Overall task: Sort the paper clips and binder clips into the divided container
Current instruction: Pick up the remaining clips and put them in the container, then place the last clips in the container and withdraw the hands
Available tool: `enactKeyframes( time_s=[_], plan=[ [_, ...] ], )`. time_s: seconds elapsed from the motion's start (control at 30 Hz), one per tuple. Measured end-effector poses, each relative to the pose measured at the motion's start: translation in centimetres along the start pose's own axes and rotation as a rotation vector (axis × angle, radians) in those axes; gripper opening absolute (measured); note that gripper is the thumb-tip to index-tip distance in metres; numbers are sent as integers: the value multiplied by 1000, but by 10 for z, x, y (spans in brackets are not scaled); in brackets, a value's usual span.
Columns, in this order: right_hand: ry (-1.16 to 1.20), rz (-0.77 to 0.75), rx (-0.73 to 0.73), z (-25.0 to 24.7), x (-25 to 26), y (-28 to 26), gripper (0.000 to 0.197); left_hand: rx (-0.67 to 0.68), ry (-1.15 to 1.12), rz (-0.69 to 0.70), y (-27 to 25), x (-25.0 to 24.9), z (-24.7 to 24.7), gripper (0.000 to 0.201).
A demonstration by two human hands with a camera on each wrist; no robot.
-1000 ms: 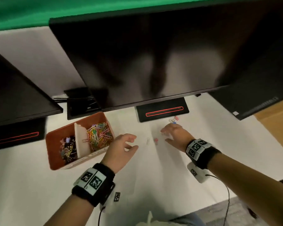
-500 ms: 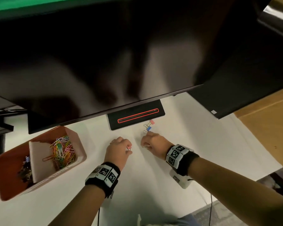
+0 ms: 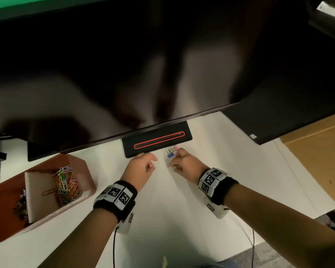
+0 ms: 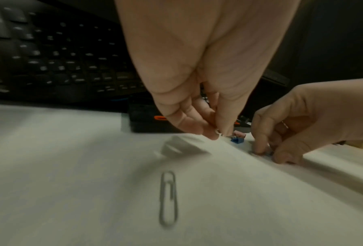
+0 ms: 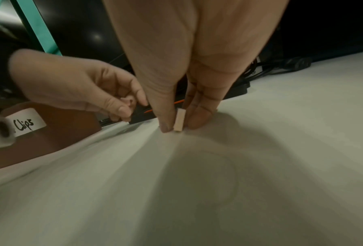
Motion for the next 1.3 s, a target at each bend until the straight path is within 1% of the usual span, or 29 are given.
enactKeyframes(
  time_s=[0.07,0.2,0.27,0.3,0.4,0.5,0.63,0.67,0.73,0.8,0.87,0.97,1.1,1.2,1.3],
  plan=[
    [27,1,-13,-3,-5,-6,17,27,27,53,13,-12,-1,32],
    [9,-3,12,-10,-14,-18,15,79,100,176,34,-32,5,49],
    [32,-3,12,-15,-17,-21,14,89,191,232,41,-38,11,48],
    [60,11,-3,-17,-19,-22,14,94,237,239,43,-39,13,44],
    [79,99,-11,-23,-24,-21,25,93,263,217,45,-38,20,26],
    [35,96,20,-26,-25,-17,19,41,201,179,38,-31,24,13],
    [68,36,-13,-34,-20,-6,14,8,140,132,22,-21,28,9],
    [61,28,-19,-35,-17,-2,16,8,130,124,18,-19,28,8],
    [53,8,-15,-34,-9,5,27,13,105,101,10,-14,29,6],
    [36,-22,34,-29,2,12,41,17,78,75,3,-9,30,5],
    [-2,-32,107,-19,12,19,45,23,49,61,-2,-5,32,6],
    [-47,-1,178,-7,19,26,38,39,39,50,-7,0,34,11],
    [-82,-25,188,0,22,24,24,49,62,34,-11,3,34,12],
    [-62,-39,172,6,22,17,23,34,72,19,-12,2,31,11],
    [-40,-33,177,10,23,12,22,22,54,-16,-12,2,30,16]
  ],
)
Point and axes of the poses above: each hand's wrist, its own y-axis towards the middle knuckle, its own z-axis out of the palm, x = y × z, the point moved 2 cm from there along y, towards the middle knuckle, and after that the axes turned 15 degrees about y, right-handed, at the moved point
